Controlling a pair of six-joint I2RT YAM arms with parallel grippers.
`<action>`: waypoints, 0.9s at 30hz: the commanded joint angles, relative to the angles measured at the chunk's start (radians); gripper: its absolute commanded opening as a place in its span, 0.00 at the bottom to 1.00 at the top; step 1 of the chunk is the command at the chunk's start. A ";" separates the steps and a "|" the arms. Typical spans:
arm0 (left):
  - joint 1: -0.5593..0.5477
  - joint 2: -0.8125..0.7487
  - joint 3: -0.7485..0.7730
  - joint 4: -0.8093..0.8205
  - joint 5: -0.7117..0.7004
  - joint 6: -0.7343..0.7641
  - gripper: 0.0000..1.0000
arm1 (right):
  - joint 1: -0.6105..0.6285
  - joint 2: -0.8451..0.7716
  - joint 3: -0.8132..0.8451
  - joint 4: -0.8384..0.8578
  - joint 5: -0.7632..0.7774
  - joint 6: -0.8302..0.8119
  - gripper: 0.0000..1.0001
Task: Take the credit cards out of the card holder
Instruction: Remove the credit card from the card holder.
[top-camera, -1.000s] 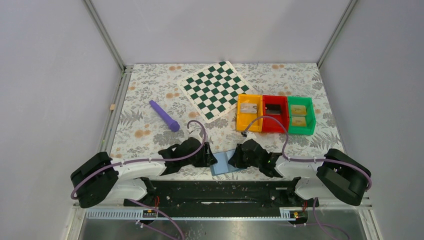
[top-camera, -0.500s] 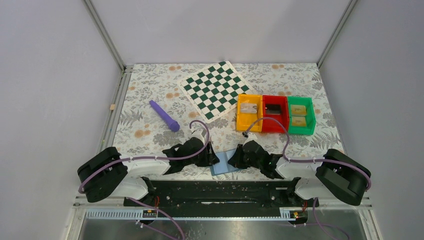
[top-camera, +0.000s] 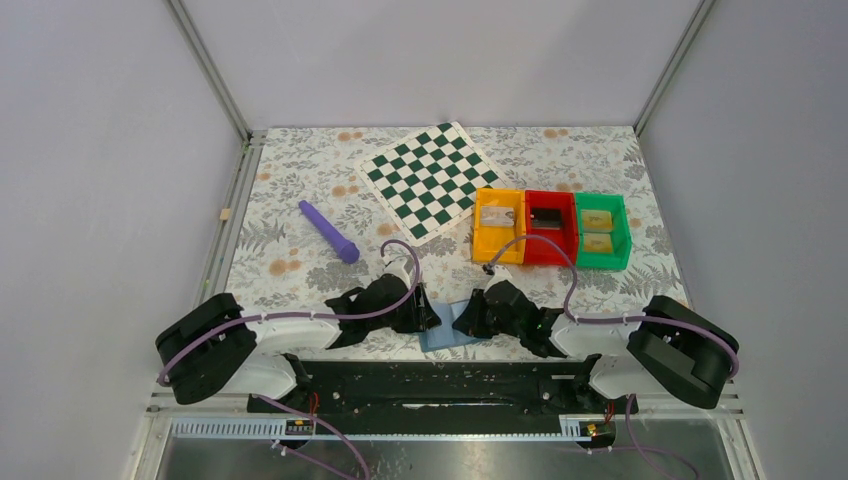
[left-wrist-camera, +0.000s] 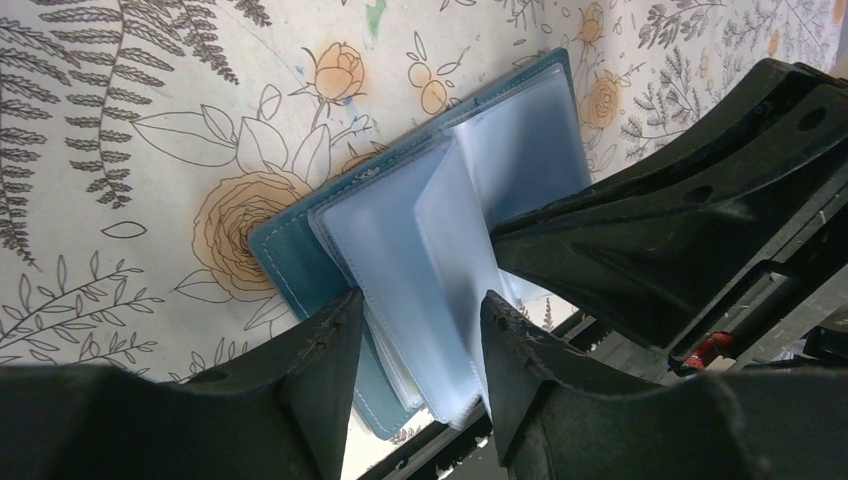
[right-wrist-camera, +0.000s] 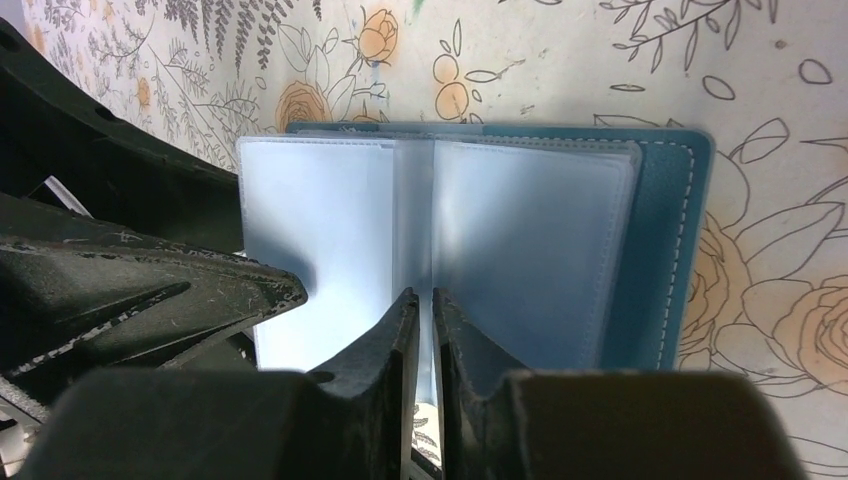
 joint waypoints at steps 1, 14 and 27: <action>-0.006 -0.034 0.047 0.059 0.081 -0.005 0.46 | 0.009 0.009 -0.010 -0.110 -0.063 -0.008 0.19; -0.007 -0.030 0.082 0.073 0.120 -0.007 0.46 | 0.010 -0.065 0.011 -0.194 -0.061 -0.028 0.21; -0.007 -0.007 0.102 0.086 0.127 -0.014 0.46 | 0.009 -0.266 0.011 -0.358 0.045 -0.043 0.31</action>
